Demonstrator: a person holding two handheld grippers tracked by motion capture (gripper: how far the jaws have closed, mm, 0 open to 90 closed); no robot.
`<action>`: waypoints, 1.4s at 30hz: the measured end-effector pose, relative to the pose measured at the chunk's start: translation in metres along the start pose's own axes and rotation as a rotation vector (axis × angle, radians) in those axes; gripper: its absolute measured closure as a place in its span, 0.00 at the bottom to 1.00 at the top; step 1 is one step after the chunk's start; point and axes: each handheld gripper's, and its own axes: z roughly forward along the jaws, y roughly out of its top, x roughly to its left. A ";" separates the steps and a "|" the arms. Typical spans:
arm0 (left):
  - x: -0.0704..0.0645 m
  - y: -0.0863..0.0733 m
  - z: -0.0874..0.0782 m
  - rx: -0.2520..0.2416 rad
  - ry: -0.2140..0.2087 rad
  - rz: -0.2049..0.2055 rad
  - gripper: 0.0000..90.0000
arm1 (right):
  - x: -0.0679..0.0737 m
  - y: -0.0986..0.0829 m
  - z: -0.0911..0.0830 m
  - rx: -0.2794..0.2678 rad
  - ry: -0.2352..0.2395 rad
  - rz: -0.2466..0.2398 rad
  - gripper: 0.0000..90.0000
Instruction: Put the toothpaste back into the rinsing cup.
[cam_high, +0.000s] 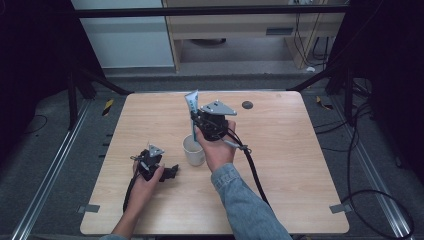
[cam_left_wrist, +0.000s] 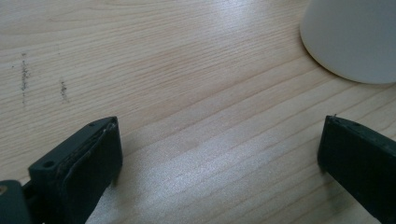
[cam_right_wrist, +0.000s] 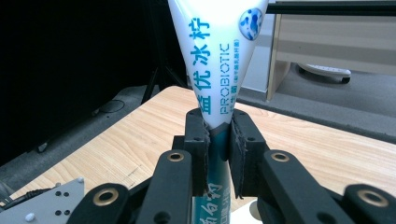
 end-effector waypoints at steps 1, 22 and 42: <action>0.000 0.000 0.000 0.000 0.000 0.000 0.00 | 0.000 0.000 0.000 0.000 0.000 0.000 0.88; 0.000 0.000 0.000 -0.002 0.001 -0.001 0.00 | 0.004 -0.029 0.014 0.044 0.010 0.022 0.88; 0.000 0.000 0.000 0.008 0.000 0.006 0.00 | 0.006 -0.056 0.025 0.101 0.006 0.030 0.87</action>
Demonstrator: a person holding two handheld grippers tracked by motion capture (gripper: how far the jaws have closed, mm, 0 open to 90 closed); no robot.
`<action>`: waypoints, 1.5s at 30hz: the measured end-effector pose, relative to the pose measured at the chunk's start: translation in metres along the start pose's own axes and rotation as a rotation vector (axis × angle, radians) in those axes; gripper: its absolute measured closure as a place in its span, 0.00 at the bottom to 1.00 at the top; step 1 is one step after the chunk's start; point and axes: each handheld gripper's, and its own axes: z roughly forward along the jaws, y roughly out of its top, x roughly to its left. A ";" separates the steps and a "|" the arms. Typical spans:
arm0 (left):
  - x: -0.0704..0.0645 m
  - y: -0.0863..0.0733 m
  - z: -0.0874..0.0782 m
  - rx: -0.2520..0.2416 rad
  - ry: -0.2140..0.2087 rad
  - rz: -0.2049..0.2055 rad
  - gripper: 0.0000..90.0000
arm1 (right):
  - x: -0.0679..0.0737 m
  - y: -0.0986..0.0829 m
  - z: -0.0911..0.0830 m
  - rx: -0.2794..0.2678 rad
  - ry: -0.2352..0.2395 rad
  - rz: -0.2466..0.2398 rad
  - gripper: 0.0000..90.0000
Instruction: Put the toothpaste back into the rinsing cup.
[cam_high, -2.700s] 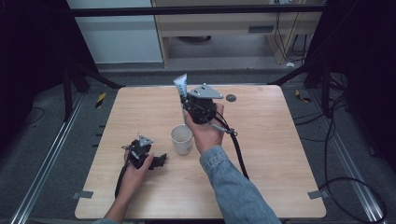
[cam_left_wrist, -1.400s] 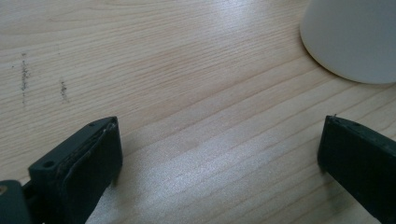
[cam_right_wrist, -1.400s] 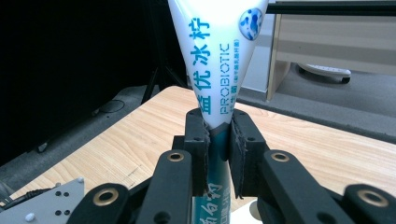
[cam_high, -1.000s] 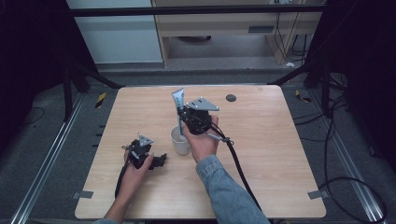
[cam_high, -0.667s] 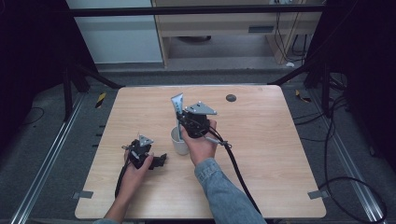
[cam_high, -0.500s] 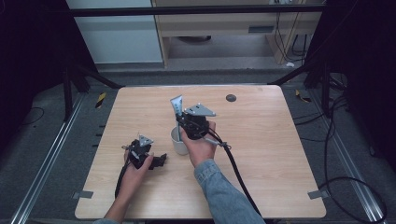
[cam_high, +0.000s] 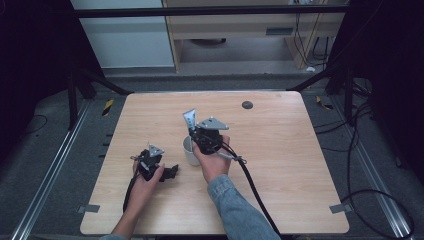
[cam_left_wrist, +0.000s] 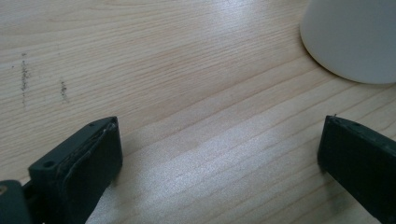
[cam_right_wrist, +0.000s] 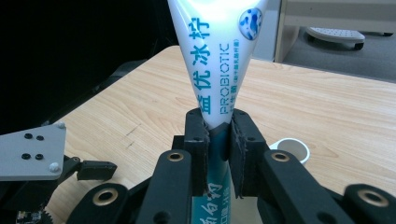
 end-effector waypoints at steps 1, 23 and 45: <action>0.000 0.000 0.000 0.000 0.000 0.000 0.00 | 0.000 0.000 0.000 0.000 0.000 0.000 0.87; 0.000 0.000 0.000 0.000 0.000 0.000 0.00 | -0.004 -0.007 0.004 0.022 0.011 0.042 0.87; 0.000 0.000 0.000 0.000 0.000 0.000 0.00 | -0.007 -0.011 0.006 0.040 0.008 0.042 0.86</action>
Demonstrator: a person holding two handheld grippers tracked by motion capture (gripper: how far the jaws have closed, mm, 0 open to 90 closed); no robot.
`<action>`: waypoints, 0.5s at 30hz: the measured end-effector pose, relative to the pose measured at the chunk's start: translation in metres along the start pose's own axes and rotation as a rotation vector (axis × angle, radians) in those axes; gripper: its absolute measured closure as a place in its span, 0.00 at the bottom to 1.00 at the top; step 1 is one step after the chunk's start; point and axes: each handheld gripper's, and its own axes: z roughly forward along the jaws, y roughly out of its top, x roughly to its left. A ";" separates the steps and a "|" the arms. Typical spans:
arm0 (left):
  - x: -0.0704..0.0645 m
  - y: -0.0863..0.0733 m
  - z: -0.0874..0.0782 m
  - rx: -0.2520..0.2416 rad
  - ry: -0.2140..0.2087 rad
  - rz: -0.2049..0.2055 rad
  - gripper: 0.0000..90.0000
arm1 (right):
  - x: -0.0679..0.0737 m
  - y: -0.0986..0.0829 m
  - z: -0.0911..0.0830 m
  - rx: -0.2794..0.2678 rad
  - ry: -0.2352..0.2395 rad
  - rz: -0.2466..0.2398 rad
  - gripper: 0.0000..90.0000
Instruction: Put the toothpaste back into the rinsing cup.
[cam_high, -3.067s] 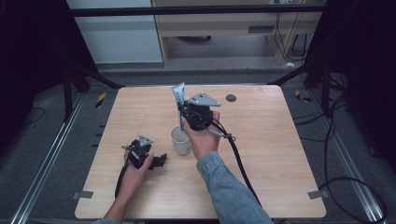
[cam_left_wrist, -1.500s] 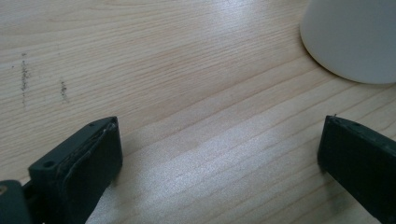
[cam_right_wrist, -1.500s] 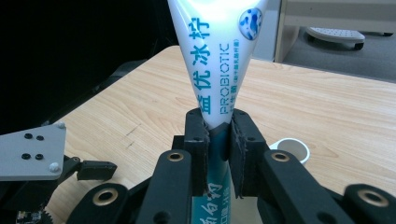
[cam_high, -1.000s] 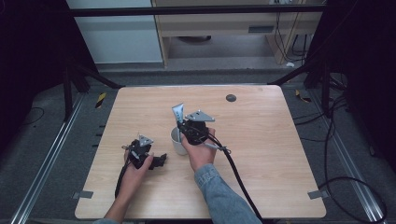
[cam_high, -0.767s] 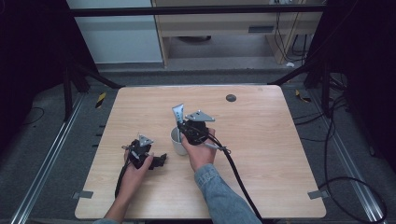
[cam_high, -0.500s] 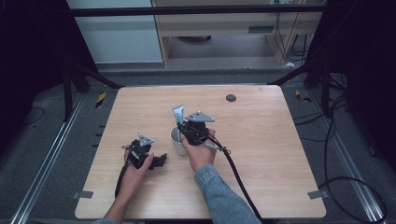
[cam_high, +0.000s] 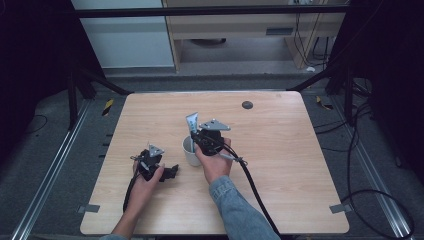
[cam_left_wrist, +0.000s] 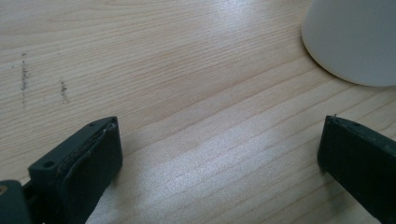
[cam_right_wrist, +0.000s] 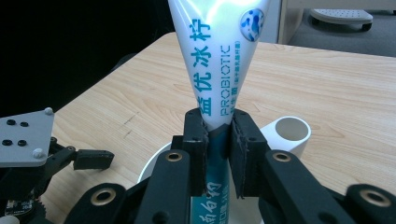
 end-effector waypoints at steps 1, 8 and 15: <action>0.000 0.000 0.000 0.000 0.000 0.000 0.00 | 0.000 -0.001 0.000 -0.004 0.000 0.005 0.86; 0.000 0.000 0.000 0.000 0.000 0.000 0.00 | -0.001 0.000 0.000 -0.002 0.001 0.003 0.86; 0.000 0.000 0.000 0.000 0.000 -0.001 0.00 | -0.003 0.001 -0.001 0.001 0.000 0.002 0.85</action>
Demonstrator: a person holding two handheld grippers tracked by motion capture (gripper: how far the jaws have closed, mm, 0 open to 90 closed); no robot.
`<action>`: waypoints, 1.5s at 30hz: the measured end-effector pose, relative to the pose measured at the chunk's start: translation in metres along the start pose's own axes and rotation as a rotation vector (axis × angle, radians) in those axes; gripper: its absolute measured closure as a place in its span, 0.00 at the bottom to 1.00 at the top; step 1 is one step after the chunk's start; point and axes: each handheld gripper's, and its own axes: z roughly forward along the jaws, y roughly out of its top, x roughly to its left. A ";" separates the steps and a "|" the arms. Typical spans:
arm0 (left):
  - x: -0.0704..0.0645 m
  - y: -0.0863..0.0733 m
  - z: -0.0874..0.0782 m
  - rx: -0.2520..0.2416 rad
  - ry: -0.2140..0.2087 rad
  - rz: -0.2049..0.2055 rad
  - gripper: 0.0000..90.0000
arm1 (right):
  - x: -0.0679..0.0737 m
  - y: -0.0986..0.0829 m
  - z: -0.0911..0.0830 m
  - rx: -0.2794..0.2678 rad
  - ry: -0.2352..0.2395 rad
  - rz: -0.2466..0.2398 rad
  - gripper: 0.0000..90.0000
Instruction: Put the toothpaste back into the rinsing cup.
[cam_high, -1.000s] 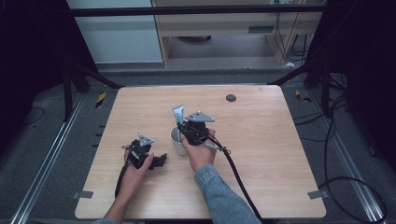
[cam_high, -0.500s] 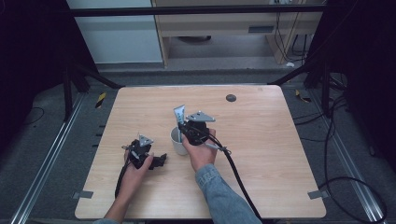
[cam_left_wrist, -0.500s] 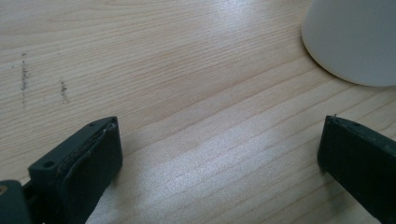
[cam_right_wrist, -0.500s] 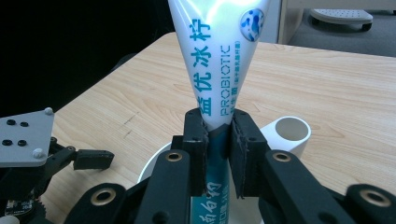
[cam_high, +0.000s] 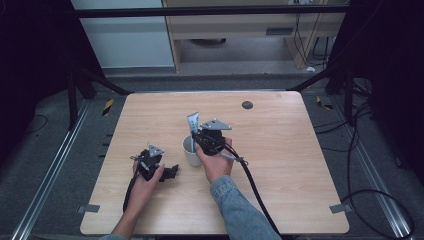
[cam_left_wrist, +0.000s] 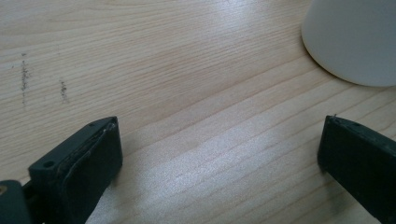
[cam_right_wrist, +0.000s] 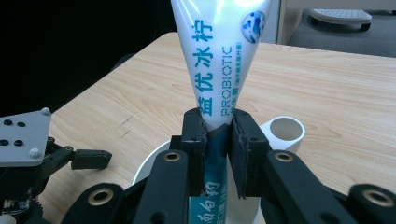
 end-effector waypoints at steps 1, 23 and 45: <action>0.000 0.000 0.000 0.000 0.000 0.000 0.00 | 0.000 0.000 0.000 0.000 0.000 0.000 0.85; 0.000 0.000 0.000 0.000 0.000 0.000 0.00 | 0.001 0.001 -0.002 0.011 0.001 -0.020 0.84; 0.000 0.000 0.000 0.000 0.000 0.000 0.00 | 0.004 0.000 -0.004 0.032 -0.003 -0.045 0.79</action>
